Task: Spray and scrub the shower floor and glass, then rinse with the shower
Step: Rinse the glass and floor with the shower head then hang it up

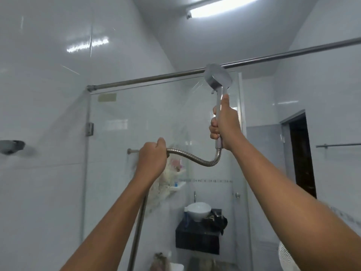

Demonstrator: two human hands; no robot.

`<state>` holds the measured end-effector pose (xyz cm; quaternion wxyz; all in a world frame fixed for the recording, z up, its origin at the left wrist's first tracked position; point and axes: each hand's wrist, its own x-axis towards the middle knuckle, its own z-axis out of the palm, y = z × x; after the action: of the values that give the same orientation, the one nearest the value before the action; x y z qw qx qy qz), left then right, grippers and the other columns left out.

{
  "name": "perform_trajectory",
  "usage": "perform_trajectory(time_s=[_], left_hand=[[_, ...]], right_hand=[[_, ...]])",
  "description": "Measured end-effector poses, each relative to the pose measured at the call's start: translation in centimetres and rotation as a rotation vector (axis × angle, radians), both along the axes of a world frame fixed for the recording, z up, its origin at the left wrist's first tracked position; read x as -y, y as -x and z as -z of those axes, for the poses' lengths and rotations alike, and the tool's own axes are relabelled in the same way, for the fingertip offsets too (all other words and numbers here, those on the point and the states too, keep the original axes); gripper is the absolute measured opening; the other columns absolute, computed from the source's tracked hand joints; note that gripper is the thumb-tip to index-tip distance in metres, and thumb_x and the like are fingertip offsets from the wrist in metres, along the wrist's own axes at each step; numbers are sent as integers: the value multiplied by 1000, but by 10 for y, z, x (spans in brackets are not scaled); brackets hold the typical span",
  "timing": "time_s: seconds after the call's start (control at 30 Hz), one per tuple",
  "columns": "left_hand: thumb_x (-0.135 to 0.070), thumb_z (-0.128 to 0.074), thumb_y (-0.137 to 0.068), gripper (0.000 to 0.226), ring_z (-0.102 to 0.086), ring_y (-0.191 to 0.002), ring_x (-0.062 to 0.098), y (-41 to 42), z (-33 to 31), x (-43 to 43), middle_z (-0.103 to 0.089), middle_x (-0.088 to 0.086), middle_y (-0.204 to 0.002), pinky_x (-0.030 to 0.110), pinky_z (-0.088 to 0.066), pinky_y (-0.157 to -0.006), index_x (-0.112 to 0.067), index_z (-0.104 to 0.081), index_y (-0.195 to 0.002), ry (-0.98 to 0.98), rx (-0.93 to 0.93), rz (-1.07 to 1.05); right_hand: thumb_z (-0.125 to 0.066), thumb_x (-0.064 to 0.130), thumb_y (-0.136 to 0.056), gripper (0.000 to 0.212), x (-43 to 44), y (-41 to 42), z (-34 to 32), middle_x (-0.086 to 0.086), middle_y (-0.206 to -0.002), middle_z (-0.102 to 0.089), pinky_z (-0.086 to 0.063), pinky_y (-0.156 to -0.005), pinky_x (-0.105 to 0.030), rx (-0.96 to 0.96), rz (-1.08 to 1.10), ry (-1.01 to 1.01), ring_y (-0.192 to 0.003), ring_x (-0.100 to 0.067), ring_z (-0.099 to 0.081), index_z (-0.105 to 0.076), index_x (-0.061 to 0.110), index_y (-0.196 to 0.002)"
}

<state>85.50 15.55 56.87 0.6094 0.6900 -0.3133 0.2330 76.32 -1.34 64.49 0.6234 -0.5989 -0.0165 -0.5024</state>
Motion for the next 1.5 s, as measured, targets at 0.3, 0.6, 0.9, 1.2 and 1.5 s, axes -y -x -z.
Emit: perform_trajectory(time_s=[0.3,0.6,0.9,1.2,1.5], left_hand=[[-29,-39,-104,52,-37,-45,16,29,20,51,-53,6,-59,26,-28,-48,-12,-56,-58,-43,2,152],[-35,-40,-105,49,-31,-42,13,27,87,49,-45,4,-59,25,-25,-46,-13,-54,-64,-119,-66,188],[-34,-45,-102,51,-30,-36,11,-5,191,11,-41,-8,-36,25,-23,-44,-15,-51,-56,-78,-390,31],[-35,-46,-98,50,-28,-38,17,-2,295,-22,-39,-8,-37,20,-22,-44,-15,-48,-52,-27,-700,-219],[-32,-44,-102,57,-36,-36,8,75,343,-35,-41,-4,-41,29,-30,-49,-13,-48,-48,-239,-646,-588]], right_hand=[[-31,71,-97,57,45,44,25,0,-55,-34,-28,-40,-22,-86,152,103,-42,-14,-30,-44,16,-90],[-34,72,-96,58,31,40,94,-2,-56,-33,-26,-42,-21,-362,30,223,-42,-15,-28,-43,15,-87],[-31,67,-100,56,-4,-19,188,-8,-60,-38,-33,-39,-22,-427,-70,309,-40,-14,-36,-44,14,-85],[-31,57,-105,54,-26,-71,283,-8,-56,-41,-34,-39,-23,-452,-330,359,-38,-15,-38,-51,7,-97],[-39,45,-107,37,-38,-76,385,-2,-75,-61,-40,-37,-29,-465,-667,303,-41,-20,-47,-54,11,-104]])
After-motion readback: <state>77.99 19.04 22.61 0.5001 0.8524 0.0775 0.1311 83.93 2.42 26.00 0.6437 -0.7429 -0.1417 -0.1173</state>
